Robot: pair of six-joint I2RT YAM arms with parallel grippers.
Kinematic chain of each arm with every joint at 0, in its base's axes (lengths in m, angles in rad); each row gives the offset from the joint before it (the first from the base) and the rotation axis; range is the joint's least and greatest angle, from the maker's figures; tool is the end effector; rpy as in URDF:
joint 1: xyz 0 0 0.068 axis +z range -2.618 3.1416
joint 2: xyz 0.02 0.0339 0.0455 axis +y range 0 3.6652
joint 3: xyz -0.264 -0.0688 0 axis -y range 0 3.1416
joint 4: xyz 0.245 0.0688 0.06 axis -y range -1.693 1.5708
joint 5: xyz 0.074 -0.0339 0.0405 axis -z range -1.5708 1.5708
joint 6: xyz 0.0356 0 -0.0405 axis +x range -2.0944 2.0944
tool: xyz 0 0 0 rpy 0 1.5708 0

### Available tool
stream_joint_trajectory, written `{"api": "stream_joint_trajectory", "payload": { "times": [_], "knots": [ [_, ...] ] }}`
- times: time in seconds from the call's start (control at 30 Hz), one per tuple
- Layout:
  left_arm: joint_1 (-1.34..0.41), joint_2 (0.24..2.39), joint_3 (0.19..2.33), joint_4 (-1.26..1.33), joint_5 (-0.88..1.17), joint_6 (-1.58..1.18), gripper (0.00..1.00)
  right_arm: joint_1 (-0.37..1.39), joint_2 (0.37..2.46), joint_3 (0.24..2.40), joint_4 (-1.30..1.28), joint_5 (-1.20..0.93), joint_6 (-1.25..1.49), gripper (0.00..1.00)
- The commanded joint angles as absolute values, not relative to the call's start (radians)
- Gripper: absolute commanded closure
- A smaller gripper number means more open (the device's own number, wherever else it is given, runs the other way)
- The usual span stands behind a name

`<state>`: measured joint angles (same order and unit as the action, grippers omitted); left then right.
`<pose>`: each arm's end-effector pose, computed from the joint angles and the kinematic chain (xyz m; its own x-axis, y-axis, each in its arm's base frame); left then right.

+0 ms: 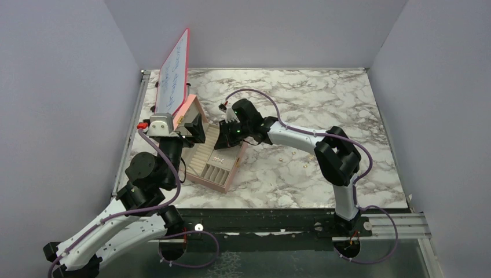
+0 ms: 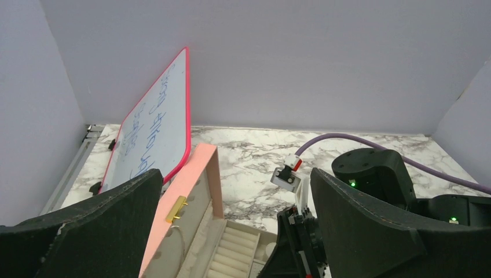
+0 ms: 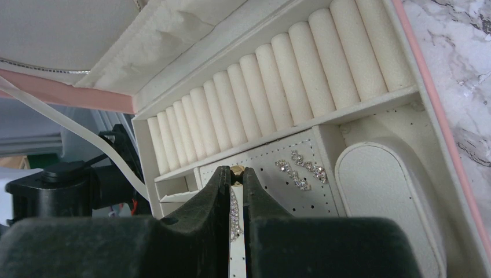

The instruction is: Organize the mixed jewelry

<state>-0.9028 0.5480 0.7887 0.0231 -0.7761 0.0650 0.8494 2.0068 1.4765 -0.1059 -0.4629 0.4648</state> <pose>0.0904 -0.0743 0.3936 0.1704 -0.1411 -0.9752 0.1306 0.9842 -0.1196 0.2908 0.3547 0.2178 -0.7583 -0.2548 -0.6001 -0.6367 0.4871 0.5977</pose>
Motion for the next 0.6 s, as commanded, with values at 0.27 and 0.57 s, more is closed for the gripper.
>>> {"api": "stream_joint_trajectory", "payload": {
  "times": [0.27, 0.57],
  "knots": [
    [-0.902, 0.53, 0.778, 0.038, -0.841, 0.067, 0.01, 0.861, 2.031, 1.507, -0.159, -0.451, 0.391, 0.92],
    [-0.902, 0.534, 0.778, 0.033, -0.835, 0.074, 0.01, 0.865, 2.064, 1.52, -0.162, -0.494, 0.394, 0.92]
  ]
}}
